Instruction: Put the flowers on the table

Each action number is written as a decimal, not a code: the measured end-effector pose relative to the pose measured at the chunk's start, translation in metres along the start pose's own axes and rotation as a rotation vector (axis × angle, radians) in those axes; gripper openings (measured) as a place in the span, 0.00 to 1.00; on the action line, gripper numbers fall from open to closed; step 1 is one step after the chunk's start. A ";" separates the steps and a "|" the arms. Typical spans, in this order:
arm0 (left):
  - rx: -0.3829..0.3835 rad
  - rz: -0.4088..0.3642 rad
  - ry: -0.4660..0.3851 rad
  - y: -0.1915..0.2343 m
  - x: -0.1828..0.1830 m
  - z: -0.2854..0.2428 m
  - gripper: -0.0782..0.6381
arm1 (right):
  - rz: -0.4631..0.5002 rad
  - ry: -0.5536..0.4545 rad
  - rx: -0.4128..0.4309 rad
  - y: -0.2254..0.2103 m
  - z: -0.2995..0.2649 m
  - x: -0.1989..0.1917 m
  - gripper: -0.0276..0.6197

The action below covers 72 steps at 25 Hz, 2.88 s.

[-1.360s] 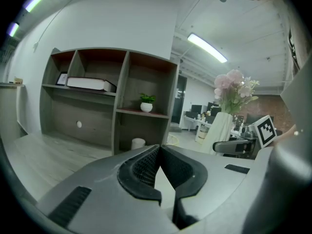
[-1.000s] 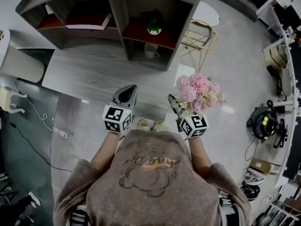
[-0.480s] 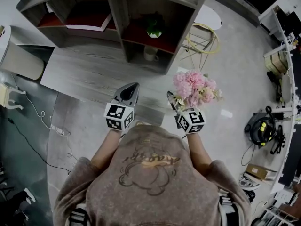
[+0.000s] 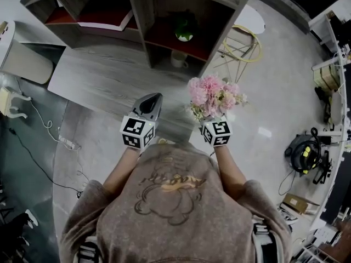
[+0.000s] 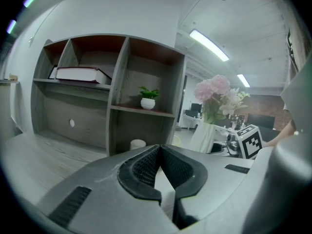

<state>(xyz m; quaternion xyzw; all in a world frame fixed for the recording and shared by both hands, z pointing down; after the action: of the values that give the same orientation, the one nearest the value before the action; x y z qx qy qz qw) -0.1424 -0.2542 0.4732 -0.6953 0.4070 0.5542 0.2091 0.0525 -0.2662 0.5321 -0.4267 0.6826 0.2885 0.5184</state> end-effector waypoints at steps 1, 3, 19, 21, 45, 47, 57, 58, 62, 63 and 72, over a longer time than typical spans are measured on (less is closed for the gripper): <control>0.004 0.001 0.002 0.001 -0.001 0.000 0.13 | 0.004 0.005 0.006 0.000 -0.004 -0.003 0.59; 0.012 0.002 0.006 0.003 -0.002 0.000 0.13 | 0.013 0.014 0.016 -0.001 -0.012 -0.008 0.59; 0.068 0.016 0.046 0.017 -0.008 0.003 0.13 | 0.047 0.053 0.045 -0.009 -0.054 -0.037 0.59; 0.074 0.017 0.052 0.019 -0.010 0.004 0.13 | 0.044 0.050 0.046 -0.009 -0.056 -0.039 0.59; 0.090 0.056 0.077 0.021 -0.018 0.015 0.13 | 0.028 0.068 0.042 -0.005 -0.057 -0.051 0.60; 0.091 0.059 0.075 0.022 -0.019 0.017 0.13 | 0.026 0.073 0.050 -0.004 -0.056 -0.049 0.61; 0.048 0.066 0.059 0.010 -0.021 0.016 0.13 | 0.017 0.085 0.042 -0.009 -0.039 -0.043 0.67; 0.042 0.067 0.057 0.008 -0.021 0.015 0.13 | 0.015 0.082 0.040 -0.009 -0.036 -0.042 0.67; 0.017 0.072 0.048 0.000 -0.021 0.013 0.13 | -0.013 0.068 0.041 -0.009 -0.021 -0.036 0.66; 0.012 0.074 0.046 -0.001 -0.022 0.012 0.13 | -0.017 0.064 0.043 -0.008 -0.016 -0.034 0.66; -0.041 0.080 0.015 -0.015 -0.013 0.001 0.13 | -0.076 0.012 -0.003 -0.016 0.040 -0.008 0.65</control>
<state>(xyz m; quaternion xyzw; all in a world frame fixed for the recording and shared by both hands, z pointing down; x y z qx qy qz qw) -0.1320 -0.2406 0.4828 -0.6867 0.4247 0.5651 0.1694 0.0858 -0.2384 0.5286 -0.4549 0.6687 0.2671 0.5240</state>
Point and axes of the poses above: the fingertips, and each gripper's own axes: z backward along the fingers, y to its left, x out of its top, the point moved 4 cm from there along z, backward along the fingers, and after that the axes turned 3 degrees about -x, right-handed, at the moved point
